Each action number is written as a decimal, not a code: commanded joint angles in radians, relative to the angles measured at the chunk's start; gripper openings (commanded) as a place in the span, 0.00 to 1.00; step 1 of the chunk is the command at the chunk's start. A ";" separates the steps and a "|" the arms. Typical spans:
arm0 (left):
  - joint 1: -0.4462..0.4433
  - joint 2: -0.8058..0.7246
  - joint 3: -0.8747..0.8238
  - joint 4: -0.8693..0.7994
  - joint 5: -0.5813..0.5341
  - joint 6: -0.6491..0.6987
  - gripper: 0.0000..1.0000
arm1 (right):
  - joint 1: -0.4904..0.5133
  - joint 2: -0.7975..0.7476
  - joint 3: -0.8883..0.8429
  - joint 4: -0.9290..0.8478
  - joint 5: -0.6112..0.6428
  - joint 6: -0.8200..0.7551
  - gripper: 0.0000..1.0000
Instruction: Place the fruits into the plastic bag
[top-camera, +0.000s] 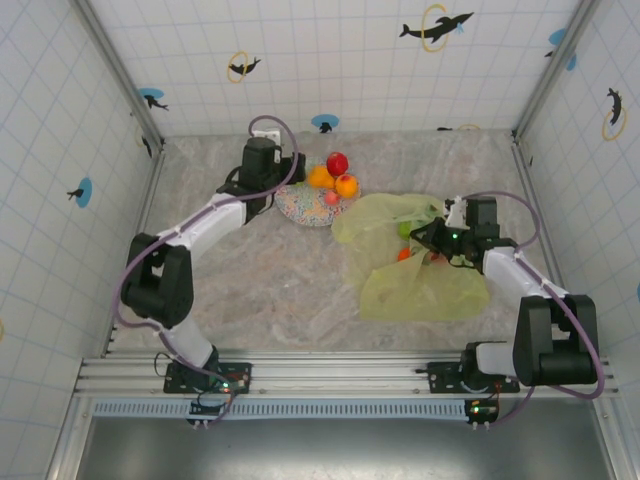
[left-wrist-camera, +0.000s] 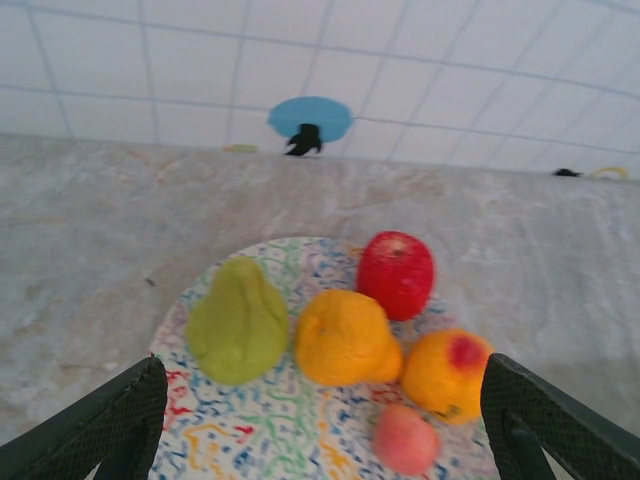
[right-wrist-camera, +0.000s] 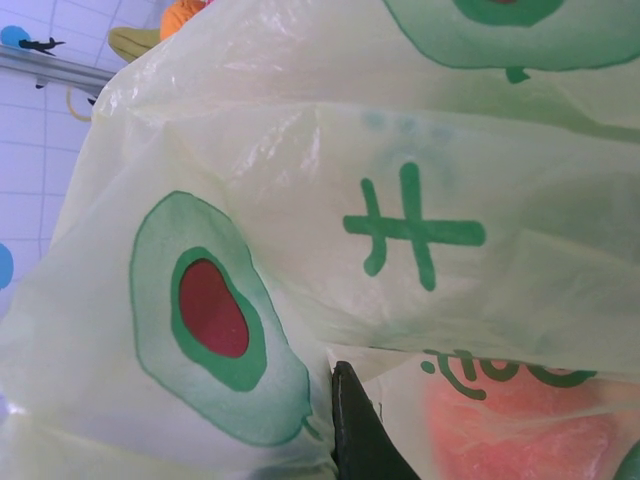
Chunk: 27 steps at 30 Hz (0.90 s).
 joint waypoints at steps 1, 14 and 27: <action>0.057 0.093 0.087 -0.051 0.036 -0.030 0.83 | 0.007 -0.001 0.037 0.033 0.002 -0.001 0.00; 0.112 0.458 0.419 -0.151 0.157 -0.073 0.92 | 0.019 0.015 0.044 0.048 0.007 0.005 0.00; 0.113 0.636 0.559 -0.236 0.198 -0.064 0.87 | 0.017 0.034 0.046 0.049 0.005 -0.001 0.00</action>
